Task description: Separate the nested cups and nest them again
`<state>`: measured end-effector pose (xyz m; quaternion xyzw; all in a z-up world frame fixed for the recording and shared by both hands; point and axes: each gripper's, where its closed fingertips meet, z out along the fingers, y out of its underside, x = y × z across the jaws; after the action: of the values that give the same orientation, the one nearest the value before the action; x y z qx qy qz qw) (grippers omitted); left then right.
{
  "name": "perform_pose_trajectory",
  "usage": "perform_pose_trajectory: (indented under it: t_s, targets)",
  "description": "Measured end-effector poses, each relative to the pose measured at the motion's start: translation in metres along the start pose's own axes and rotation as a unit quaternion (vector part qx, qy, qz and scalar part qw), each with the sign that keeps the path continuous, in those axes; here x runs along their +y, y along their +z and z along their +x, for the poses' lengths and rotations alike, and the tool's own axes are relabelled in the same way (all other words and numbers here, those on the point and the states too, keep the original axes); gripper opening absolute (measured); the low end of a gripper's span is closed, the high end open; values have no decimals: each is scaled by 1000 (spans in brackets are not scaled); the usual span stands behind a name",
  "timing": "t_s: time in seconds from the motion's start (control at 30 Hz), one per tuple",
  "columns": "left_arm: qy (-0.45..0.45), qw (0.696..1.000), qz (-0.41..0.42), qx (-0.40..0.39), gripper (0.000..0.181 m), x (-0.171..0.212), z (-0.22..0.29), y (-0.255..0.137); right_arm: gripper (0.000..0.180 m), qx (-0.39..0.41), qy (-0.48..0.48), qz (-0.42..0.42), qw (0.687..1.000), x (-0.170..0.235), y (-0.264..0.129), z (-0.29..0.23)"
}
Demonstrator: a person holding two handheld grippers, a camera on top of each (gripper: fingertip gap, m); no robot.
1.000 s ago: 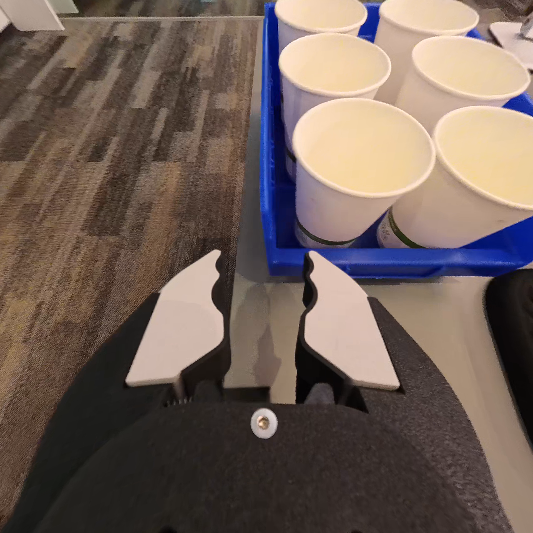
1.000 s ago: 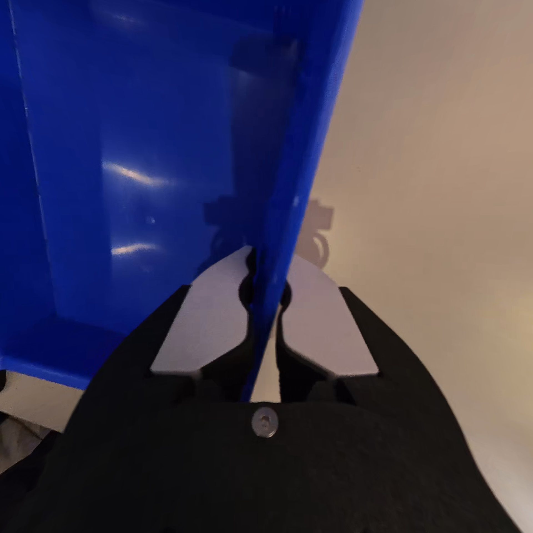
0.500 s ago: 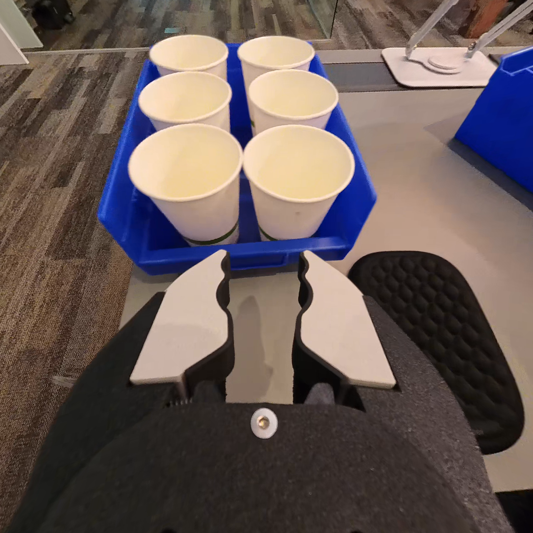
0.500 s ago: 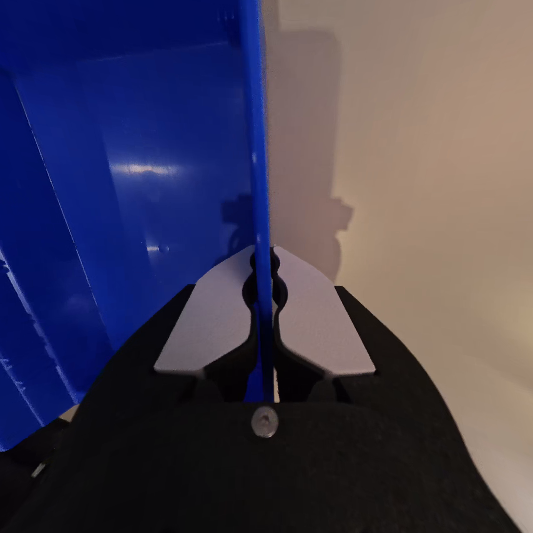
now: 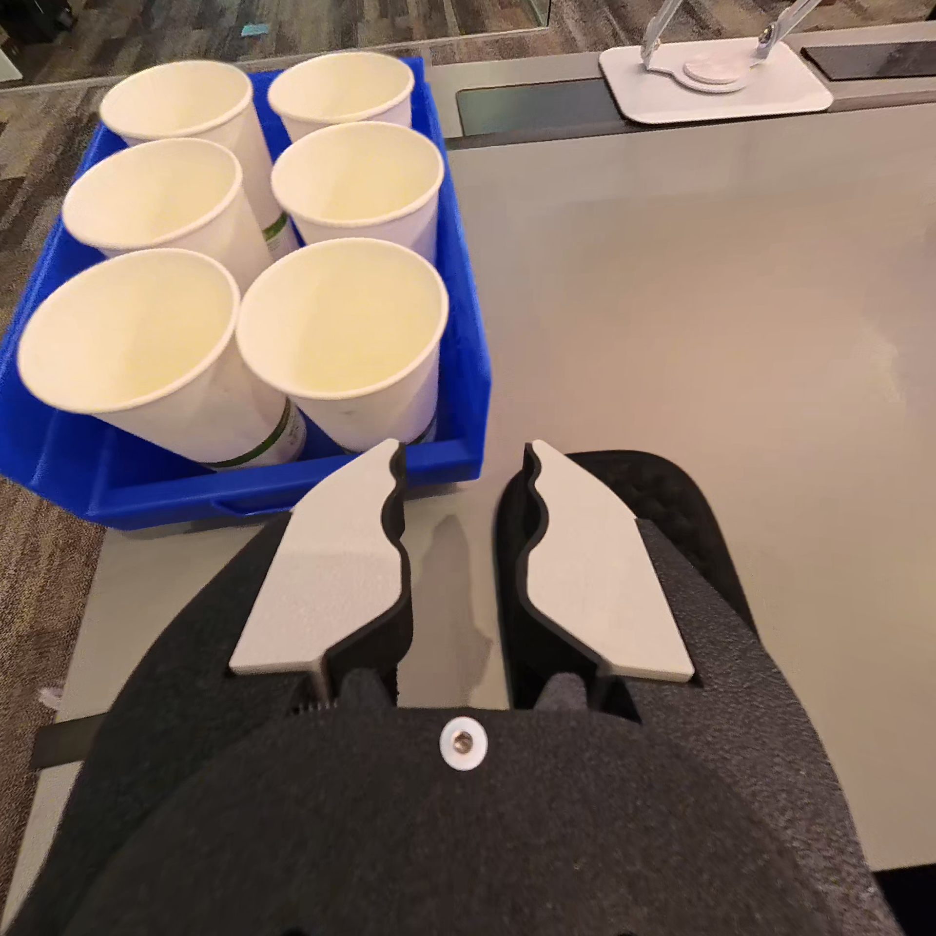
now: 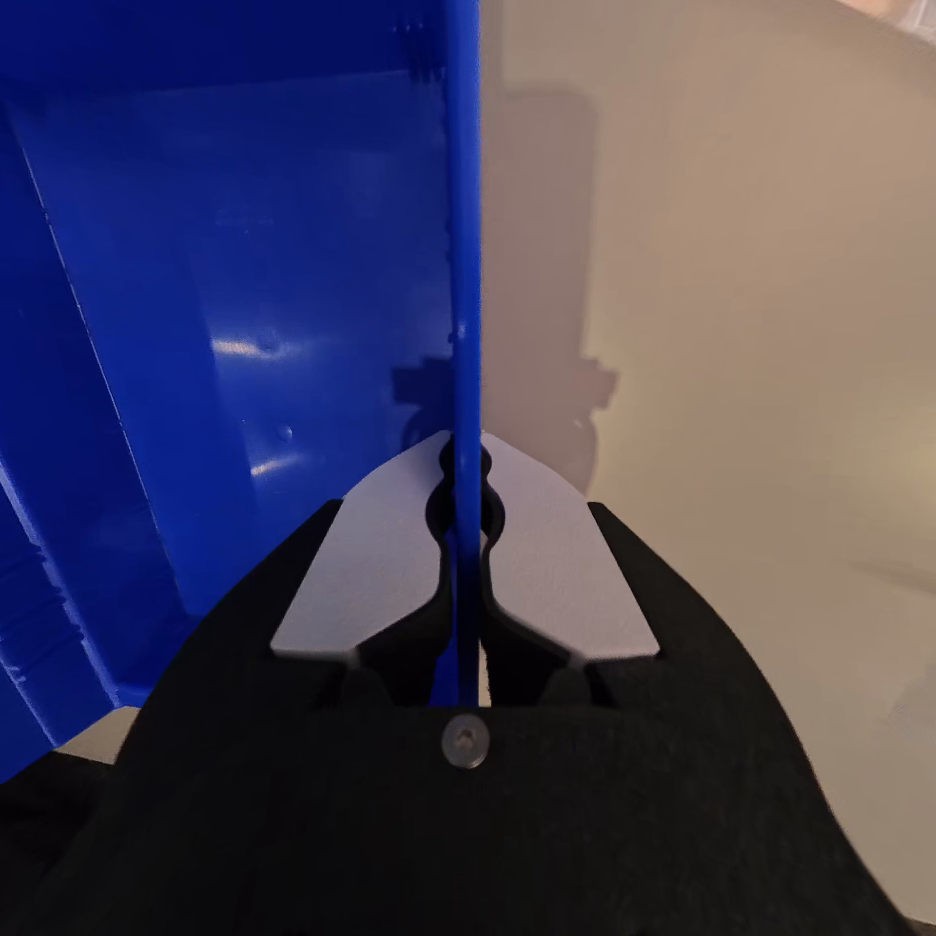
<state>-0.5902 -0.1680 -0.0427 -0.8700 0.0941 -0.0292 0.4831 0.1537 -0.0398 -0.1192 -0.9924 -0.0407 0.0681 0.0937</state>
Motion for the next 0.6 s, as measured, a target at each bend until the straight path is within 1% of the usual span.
perform_pose_trajectory:
  t_s: [0.13, 0.3, 0.43, 0.6]
  targets:
    - [11, 1000, 0, -3, 43, -10, 19, 4, 5, 1, 45, 1, 999, 27, -9, 67]
    - [29, 1000, -1, -9, 43, -24, 36, 9, 5, -6, 80, 7, 997, 52, -20, 131]
    - [34, 999, 0, -9, 42, -33, 49, 14, 5, -11, 95, 6, 995, 65, -27, 166]
    - [46, 999, -12, -12, 42, -34, 61, 21, 5, -13, 129, 12, 991, 74, -33, 196]
